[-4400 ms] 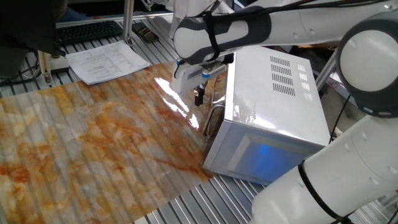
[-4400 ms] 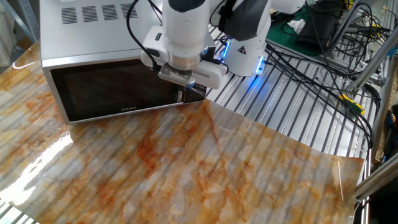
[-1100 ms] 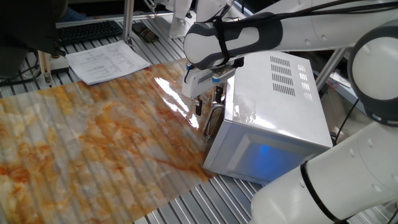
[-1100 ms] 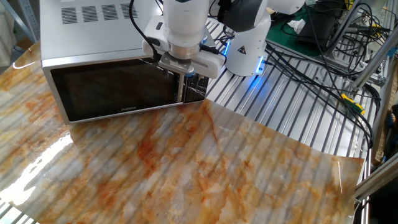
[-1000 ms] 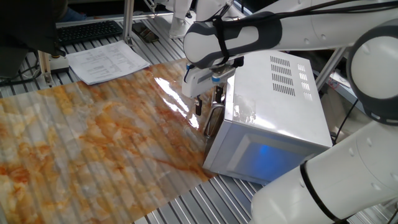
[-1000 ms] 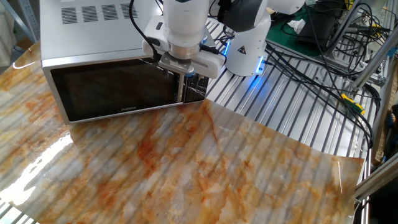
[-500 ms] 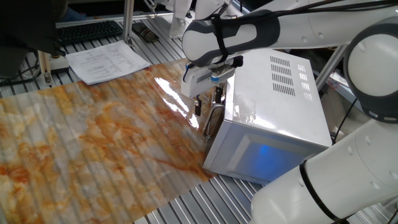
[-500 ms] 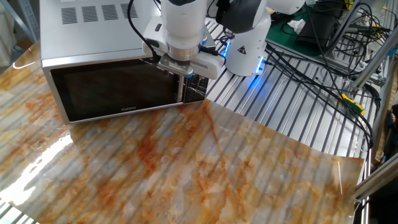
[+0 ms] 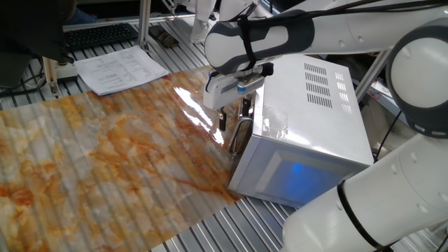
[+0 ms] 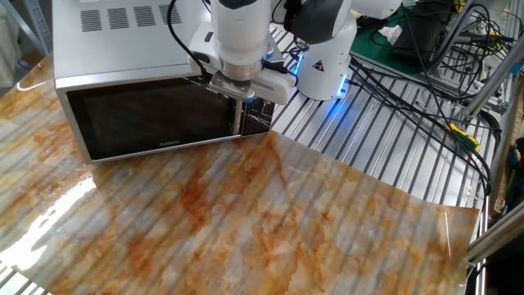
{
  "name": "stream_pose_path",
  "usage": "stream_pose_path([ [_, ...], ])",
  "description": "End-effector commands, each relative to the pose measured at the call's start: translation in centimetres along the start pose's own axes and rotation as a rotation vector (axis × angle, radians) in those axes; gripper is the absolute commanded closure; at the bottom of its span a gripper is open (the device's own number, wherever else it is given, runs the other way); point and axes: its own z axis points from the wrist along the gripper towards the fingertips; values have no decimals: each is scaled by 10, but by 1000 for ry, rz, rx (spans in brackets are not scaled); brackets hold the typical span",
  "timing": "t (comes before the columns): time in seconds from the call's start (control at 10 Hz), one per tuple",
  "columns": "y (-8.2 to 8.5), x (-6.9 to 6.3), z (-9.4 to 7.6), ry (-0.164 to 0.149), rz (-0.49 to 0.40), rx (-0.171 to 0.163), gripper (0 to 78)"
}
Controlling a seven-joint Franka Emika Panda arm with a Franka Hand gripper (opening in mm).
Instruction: Open the microwave door
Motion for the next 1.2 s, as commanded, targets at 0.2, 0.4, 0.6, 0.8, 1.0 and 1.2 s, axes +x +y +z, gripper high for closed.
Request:
stream_pose_path([
  [0.2,1,4,8,26,10,3,2],
  [0.4,2,3,9,50,1,2,2],
  [0.6,2,4,9,93,9,-5,2],
  [0.8,2,4,9,94,10,-1,2],
  [1.0,2,5,11,96,7,4,2],
  [1.2,2,6,13,98,8,11,2],
])
